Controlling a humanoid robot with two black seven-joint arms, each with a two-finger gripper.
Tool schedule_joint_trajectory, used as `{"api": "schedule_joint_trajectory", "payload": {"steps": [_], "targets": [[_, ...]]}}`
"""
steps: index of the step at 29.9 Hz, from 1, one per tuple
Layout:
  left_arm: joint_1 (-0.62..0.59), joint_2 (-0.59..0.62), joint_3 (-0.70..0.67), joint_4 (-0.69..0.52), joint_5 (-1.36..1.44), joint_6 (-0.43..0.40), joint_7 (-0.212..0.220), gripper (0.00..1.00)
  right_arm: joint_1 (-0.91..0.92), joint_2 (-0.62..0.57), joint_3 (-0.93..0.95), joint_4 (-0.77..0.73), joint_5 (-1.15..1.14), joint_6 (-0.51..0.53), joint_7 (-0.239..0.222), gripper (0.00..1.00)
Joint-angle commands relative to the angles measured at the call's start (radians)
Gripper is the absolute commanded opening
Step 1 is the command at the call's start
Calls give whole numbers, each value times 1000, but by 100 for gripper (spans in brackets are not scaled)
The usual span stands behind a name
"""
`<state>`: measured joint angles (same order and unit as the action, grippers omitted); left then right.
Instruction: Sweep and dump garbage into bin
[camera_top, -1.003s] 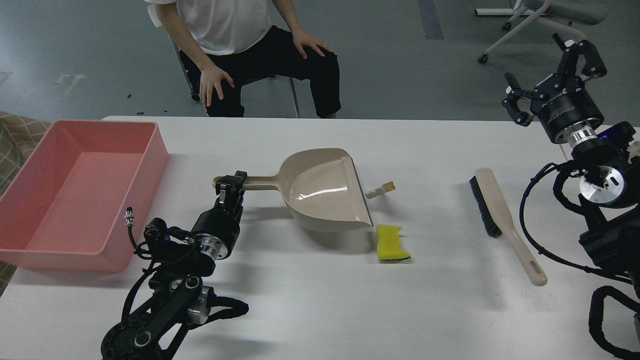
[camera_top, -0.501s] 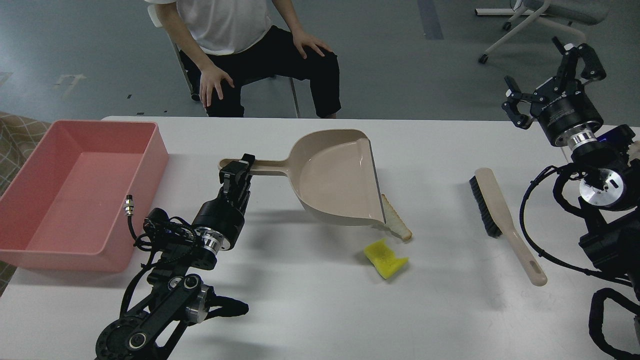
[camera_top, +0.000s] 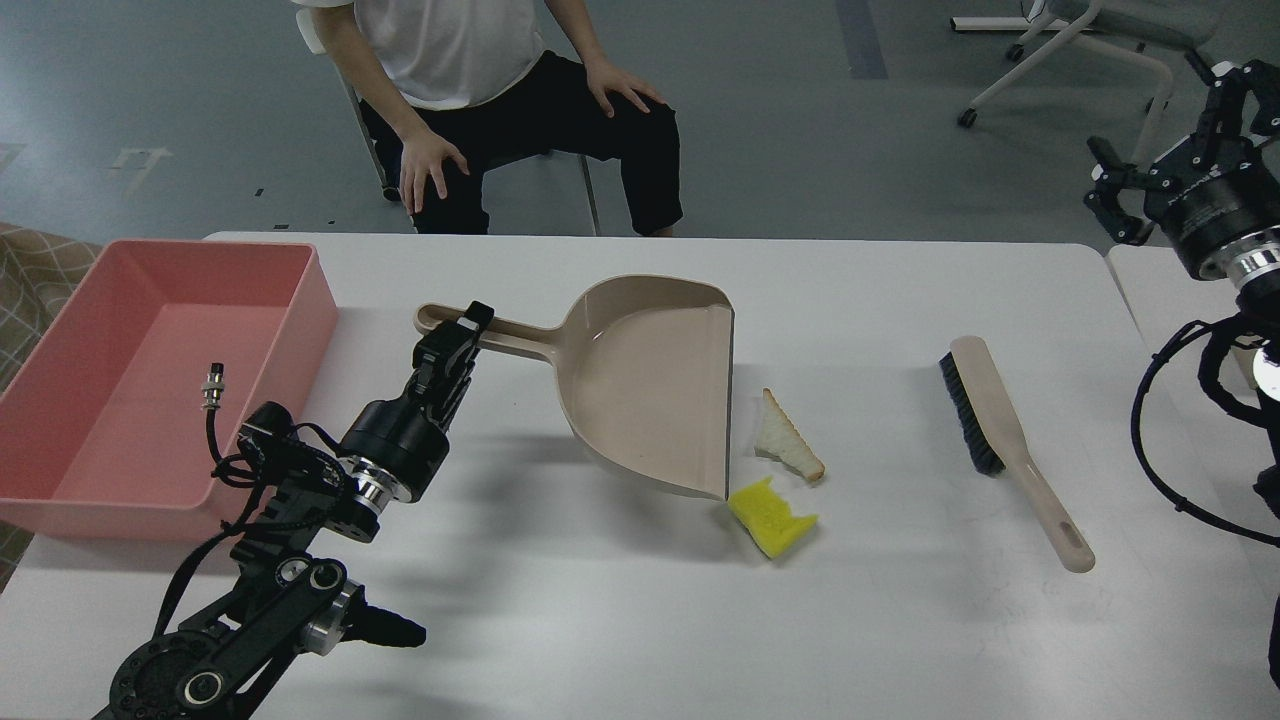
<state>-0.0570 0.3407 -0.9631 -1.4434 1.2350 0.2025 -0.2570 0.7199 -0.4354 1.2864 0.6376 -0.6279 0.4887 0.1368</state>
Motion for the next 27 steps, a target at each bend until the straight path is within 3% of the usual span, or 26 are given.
{"api": "schedule_joint_trajectory", "payload": {"steps": [1, 11, 15, 20, 27], "targets": [[-1, 3, -2, 0, 0, 0, -2, 17, 10, -69, -47, 34, -104, 0, -2, 100], [6, -5, -11, 0, 0, 0, -7, 18, 10, -241, -205, 290, -435, 0, -2, 100], [31, 1, -12, 0, 0, 1, -50, 18, 9, -282, -297, 410, -570, 0, -2, 100], [72, 1, -16, 0, 0, 0, -57, 22, 15, -354, -415, 525, -659, 0, -2, 100], [89, 3, -19, 0, 0, 0, -77, 24, 52, -399, -512, 568, -782, 0, -2, 100]]}}
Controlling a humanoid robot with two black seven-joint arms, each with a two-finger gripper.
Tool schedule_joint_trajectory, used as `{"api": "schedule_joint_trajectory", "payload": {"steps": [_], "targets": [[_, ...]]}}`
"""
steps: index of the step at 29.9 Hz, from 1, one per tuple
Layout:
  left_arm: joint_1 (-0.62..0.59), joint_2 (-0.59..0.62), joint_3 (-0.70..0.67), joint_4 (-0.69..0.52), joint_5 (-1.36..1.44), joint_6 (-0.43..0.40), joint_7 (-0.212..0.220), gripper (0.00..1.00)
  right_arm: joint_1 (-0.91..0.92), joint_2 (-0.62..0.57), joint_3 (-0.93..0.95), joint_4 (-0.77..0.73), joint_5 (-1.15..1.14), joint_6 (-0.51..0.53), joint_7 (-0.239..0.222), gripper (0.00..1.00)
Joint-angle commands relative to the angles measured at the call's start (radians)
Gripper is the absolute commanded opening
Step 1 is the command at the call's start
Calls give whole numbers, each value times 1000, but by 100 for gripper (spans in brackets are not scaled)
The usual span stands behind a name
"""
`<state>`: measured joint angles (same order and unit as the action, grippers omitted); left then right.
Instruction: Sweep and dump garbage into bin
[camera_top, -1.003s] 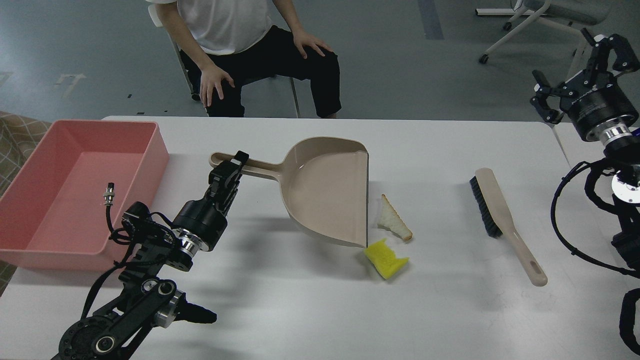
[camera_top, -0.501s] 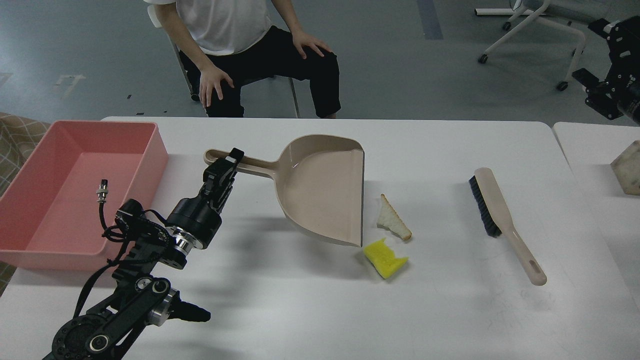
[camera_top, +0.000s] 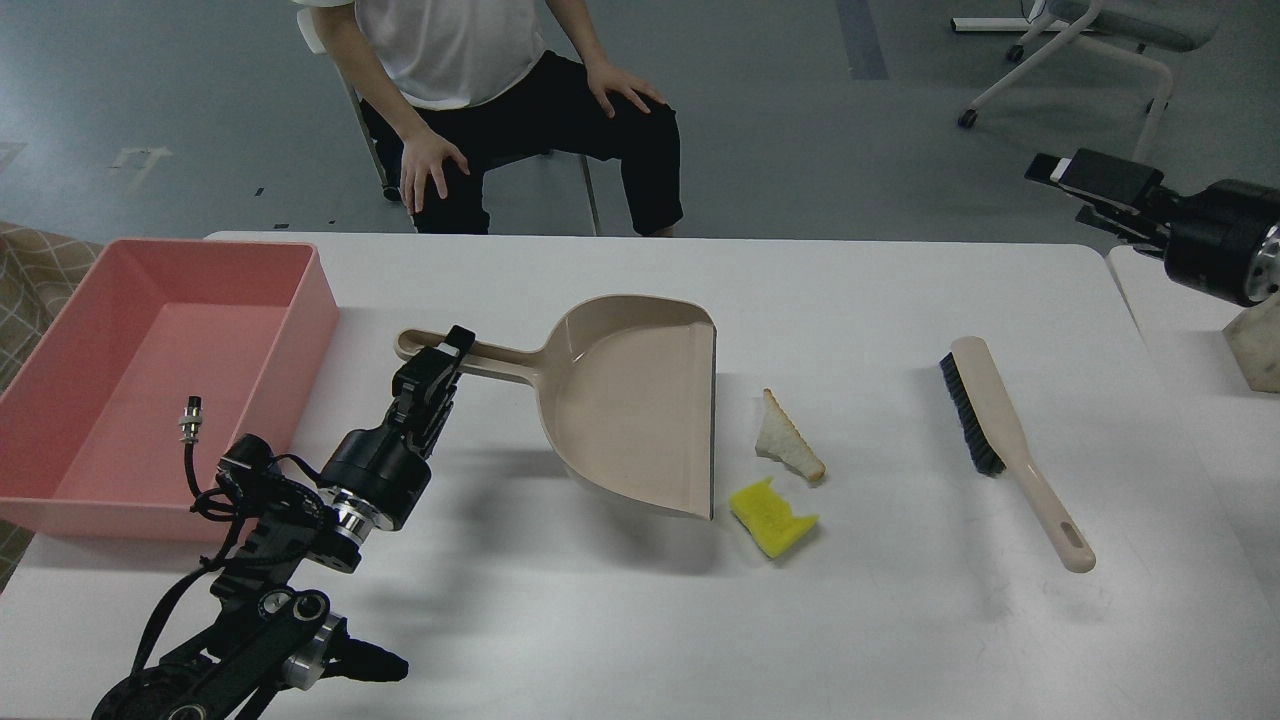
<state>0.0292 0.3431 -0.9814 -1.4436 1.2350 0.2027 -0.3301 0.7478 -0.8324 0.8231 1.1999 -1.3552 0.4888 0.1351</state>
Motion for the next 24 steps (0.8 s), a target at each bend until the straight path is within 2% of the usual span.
{"api": "schedule_joint_trajectory", "payload": {"steps": [1, 7, 17, 21, 24], "targets": [[8, 1, -2, 0, 0, 1, -6, 24, 36, -2, -77, 9, -73, 0, 0, 100], [35, -4, -3, -3, 0, 0, -24, 24, 50, -16, -188, 58, -84, 0, -12, 99], [55, -12, -8, -3, 0, 1, -38, 23, 28, -226, -314, 197, -82, 0, -18, 96], [55, -15, -8, -3, 0, 1, -38, 23, 1, -329, -366, 280, -78, 0, -64, 95], [57, -16, -8, -3, -2, 1, -37, 23, -18, -359, -392, 311, -76, 0, -87, 90]]}}
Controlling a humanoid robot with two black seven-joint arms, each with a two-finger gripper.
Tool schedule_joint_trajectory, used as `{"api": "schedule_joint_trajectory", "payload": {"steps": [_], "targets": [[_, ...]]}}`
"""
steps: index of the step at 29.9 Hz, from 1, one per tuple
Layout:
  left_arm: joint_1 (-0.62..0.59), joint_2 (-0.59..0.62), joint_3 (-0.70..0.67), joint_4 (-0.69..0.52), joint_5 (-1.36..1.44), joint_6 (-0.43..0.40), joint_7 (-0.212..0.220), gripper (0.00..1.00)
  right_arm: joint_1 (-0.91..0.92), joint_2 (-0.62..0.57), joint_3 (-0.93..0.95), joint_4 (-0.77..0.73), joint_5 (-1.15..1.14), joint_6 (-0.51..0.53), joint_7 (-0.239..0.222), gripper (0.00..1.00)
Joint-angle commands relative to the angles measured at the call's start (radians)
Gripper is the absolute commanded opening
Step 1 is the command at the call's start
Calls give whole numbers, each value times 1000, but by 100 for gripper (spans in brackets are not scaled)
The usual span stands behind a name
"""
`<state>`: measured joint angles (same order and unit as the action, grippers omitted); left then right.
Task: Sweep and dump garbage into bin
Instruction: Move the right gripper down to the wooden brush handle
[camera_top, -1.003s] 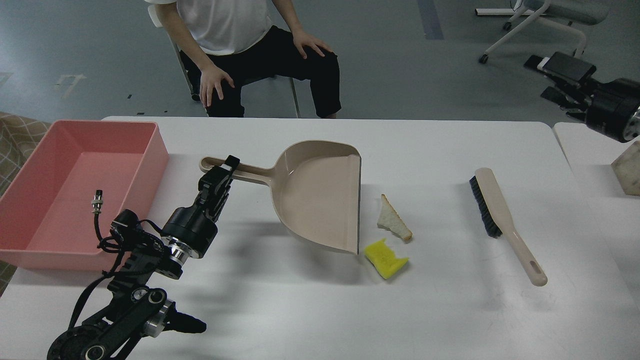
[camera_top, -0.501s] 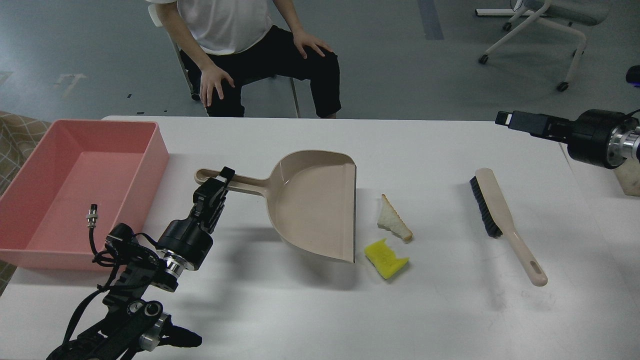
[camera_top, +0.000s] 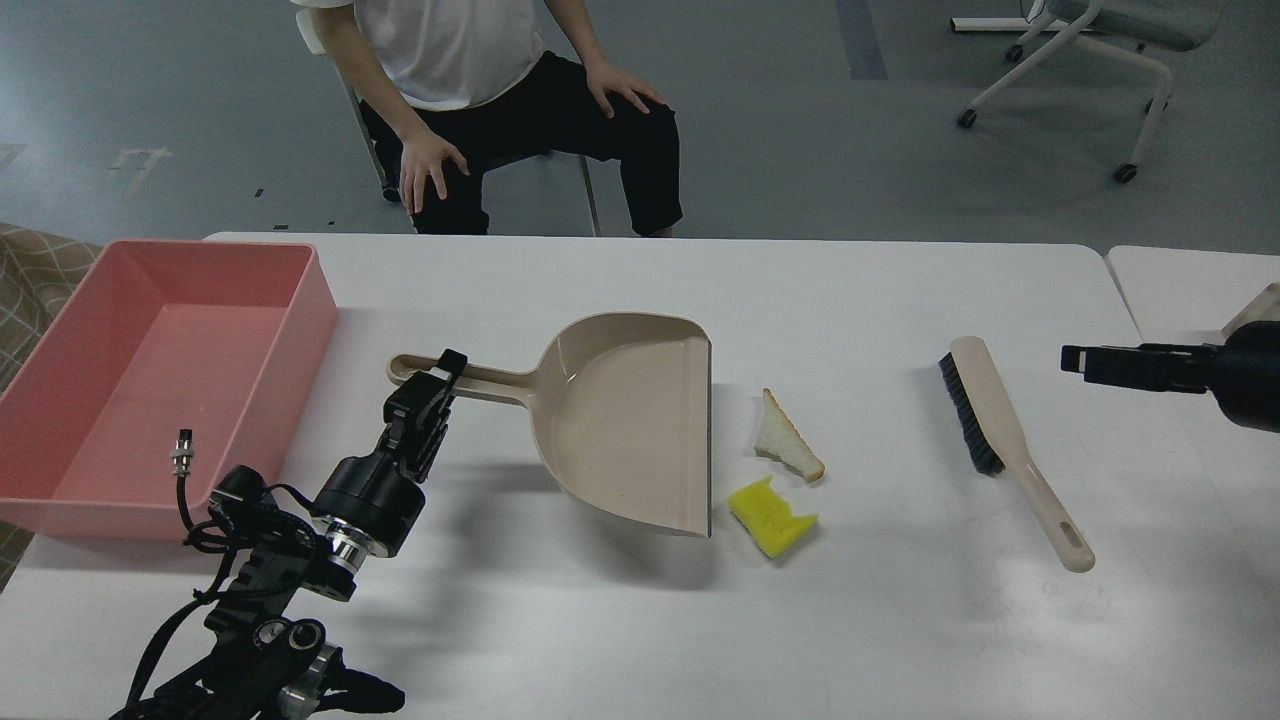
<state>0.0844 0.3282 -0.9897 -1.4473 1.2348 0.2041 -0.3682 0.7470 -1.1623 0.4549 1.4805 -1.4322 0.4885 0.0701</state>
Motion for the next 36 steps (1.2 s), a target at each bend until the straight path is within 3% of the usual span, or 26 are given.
{"api": "schedule_joint_trajectory", "payload": {"steps": [1, 6, 15, 27, 36], "targets": [[2, -3, 0, 1, -1, 0, 2, 23, -24, -30, -33, 43, 3, 0, -45, 86], [2, -11, 0, 1, -1, 0, 2, 23, -38, -27, -42, 92, 10, 0, -134, 82], [-3, -15, 0, 4, -5, 0, 2, 23, -83, -14, -45, 156, 12, -7, -208, 81], [-25, -11, 3, 28, -14, 0, 0, 23, -89, 21, -45, 178, 13, -38, -220, 84], [-17, -3, 3, 31, -15, 0, -1, 23, -120, 75, -45, 211, 13, -33, -360, 68]]}}
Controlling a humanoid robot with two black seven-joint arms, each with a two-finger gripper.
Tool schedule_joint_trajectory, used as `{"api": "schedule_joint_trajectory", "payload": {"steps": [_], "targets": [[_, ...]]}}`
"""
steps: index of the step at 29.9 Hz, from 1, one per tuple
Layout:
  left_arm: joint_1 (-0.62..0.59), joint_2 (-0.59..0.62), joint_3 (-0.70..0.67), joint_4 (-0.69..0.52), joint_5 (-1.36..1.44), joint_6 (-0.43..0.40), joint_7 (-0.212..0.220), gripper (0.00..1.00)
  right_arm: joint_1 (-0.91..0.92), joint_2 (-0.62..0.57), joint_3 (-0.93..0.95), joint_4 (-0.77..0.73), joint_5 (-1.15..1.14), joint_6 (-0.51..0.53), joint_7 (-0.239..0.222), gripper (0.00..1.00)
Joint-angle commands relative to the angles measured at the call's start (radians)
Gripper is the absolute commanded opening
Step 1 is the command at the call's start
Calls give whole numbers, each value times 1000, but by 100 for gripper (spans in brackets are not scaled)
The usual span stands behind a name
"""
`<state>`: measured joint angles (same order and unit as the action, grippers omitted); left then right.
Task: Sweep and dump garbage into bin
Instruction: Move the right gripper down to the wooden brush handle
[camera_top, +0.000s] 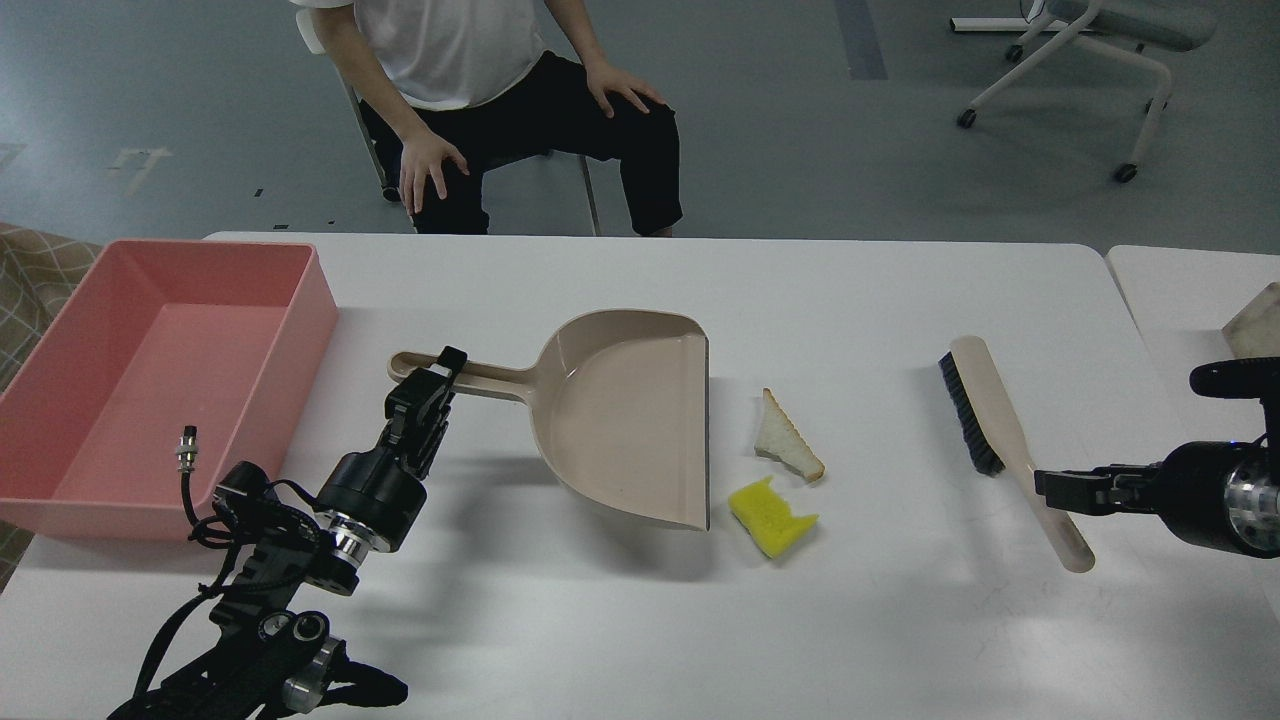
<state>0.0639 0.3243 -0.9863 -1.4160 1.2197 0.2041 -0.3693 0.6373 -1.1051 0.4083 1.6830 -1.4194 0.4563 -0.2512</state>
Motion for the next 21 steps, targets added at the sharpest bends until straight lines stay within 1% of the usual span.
{"api": "schedule_joint_trajectory", "payload": {"steps": [1, 4, 6, 11, 17, 19, 21], "targets": [[5, 1, 0, 0, 0, 0, 0, 23, -18, 22, 1, 17, -1, -2, -54, 67], [7, 1, 0, 0, 0, 0, -3, 23, -25, 24, 4, 21, 0, -5, -71, 66], [8, 1, 0, 0, 0, 0, -11, 23, -30, 25, 7, 23, -1, -7, -71, 65], [10, -1, 0, 0, 1, 0, -11, 23, -30, 25, 14, 27, 0, -7, -71, 65], [10, -4, -2, 0, 1, 0, -11, 23, -36, 33, 7, 27, 0, -37, -72, 62], [10, -4, -2, 0, 1, 0, -11, 23, -39, 62, 9, 26, 0, -42, -85, 62], [10, -4, -2, 0, 1, 0, -11, 23, -42, 65, 10, 26, 0, -42, -94, 62]]}}
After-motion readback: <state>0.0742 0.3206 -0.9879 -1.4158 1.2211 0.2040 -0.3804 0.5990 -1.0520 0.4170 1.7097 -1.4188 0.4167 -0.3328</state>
